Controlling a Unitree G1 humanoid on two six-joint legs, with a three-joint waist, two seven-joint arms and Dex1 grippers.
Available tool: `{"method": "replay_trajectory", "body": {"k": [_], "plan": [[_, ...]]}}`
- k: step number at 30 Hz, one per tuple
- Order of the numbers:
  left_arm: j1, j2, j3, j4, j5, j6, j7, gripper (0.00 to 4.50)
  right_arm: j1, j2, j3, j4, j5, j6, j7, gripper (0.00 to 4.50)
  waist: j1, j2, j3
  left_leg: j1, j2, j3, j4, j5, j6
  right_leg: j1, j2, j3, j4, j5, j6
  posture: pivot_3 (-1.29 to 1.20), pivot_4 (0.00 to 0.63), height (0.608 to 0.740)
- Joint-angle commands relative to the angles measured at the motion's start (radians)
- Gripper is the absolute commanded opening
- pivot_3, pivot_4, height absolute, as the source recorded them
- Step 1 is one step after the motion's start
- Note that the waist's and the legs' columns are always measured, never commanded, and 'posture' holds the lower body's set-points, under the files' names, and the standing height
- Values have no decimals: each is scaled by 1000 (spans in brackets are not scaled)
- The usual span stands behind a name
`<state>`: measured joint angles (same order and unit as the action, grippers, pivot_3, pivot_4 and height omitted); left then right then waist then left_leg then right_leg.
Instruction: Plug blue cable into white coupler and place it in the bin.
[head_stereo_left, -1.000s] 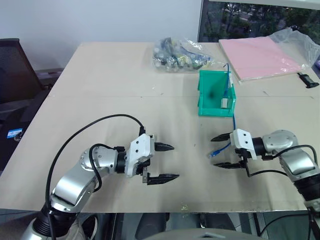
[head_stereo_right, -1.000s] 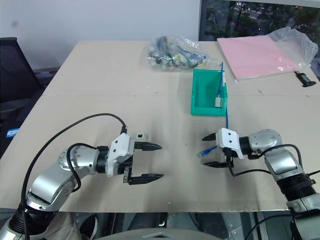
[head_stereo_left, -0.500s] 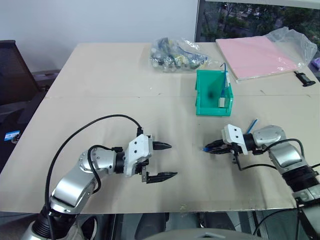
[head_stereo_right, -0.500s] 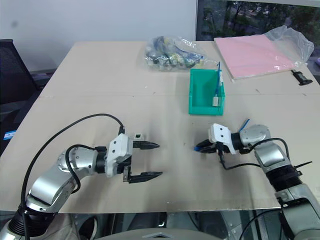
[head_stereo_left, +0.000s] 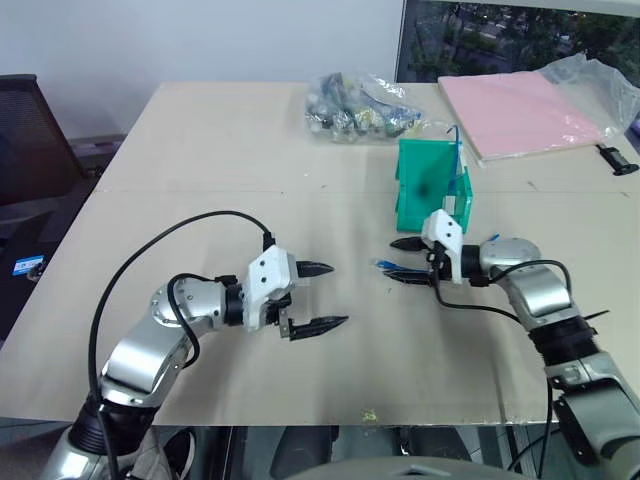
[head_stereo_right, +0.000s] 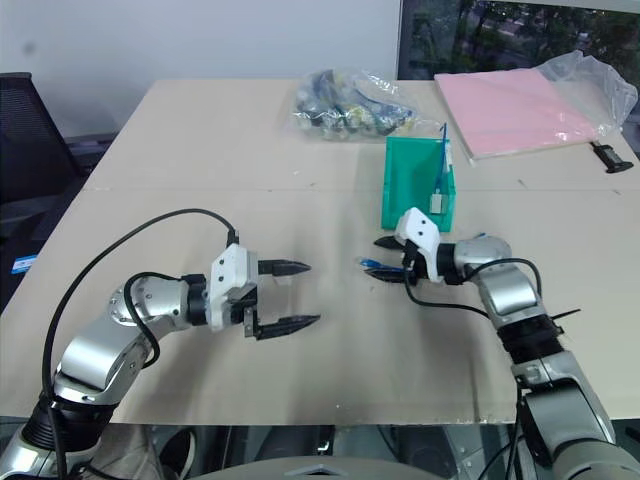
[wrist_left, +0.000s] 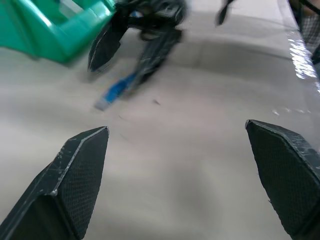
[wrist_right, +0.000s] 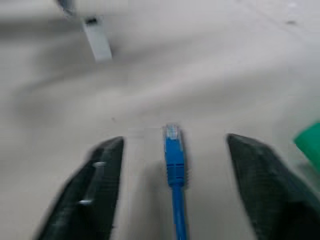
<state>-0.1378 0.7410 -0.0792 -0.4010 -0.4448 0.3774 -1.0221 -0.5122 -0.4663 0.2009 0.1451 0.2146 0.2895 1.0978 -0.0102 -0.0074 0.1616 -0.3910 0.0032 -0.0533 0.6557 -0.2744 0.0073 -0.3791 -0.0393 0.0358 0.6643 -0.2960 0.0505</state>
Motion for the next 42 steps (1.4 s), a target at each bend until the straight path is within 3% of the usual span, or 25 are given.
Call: {"method": "replay_trajectory", "body": {"k": [1, 6, 14, 19, 27, 31, 36, 40, 42], "plan": [[-151, -43, -43, 57, 48, 40, 50, 4500, 169, -34, -220, -276, 214, 112, -50, 4356, 3, 0, 0, 0, 0, 0, 0, 0, 0, 0, 0, 0, 0, 0, 0, 0, 150, 740], [-385, -79, -149, 260, 152, -9, -25, 4500, 414, -67, -356, -462, 305, 157, -119, 4450, 9, 0, 0, -6, -1, -8, 9, -2, 3, 0, 2, -9, 3, 0, 0, 0, 150, 740], [-702, -212, -319, 797, 315, -280, -271, 4500, 642, -31, -413, -565, 297, 16, -188, 4450, -4, 0, 0, -4, -5, -7, 14, -2, 4, 1, 4, -8, 9, 0, 0, 0, 150, 740], [-789, -310, -358, 1014, 386, -396, -324, 4500, 719, -12, -425, -594, 294, -71, -210, 4450, -7, 0, 0, -5, -5, -9, 14, -2, 4, 0, 5, -7, 9, -1, 1, 0, 150, 740], [-851, -370, -369, 1207, 492, -513, -326, 4500, 771, -24, -437, -612, 298, -128, -231, 4450, -4, 0, 0, -5, -6, -10, 14, -2, 4, 1, 4, -7, 9, -1, 1, 0, 150, 740], [-845, -374, -361, 1207, 491, -508, -389, 2776, 784, -37, -445, -611, 302, -132, -235, 4500, -4, 0, 0, -5, -6, -10, 14, -2, 4, 1, 4, -7, 10, -1, 1, 0, 150, 740], [-846, -383, -349, 1228, 507, -538, -387, 180, 786, -51, -442, -609, 318, -120, -239, 4500, -4, 0, 0, -5, -6, -10, 14, -2, 4, 1, 4, -7, 10, -1, 1, 0, 150, 740], [-843, -421, -301, 1200, 453, -473, -407, 52, 806, -57, -432, -638, 387, -37, -257, 4500, -2, 0, 0, -5, -7, -10, 14, -2, 4, 1, 4, -7, 11, -1, 2, 0, 150, 740], [-836, -454, -251, 1132, 366, -348, -445, 52, 829, -67, -418, -684, 482, 76, -281, 4500, 0, 0, 0, -5, -7, -11, 15, -2, 4, 1, 4, -8, 11, -1, 2, 0, 150, 740]]}}
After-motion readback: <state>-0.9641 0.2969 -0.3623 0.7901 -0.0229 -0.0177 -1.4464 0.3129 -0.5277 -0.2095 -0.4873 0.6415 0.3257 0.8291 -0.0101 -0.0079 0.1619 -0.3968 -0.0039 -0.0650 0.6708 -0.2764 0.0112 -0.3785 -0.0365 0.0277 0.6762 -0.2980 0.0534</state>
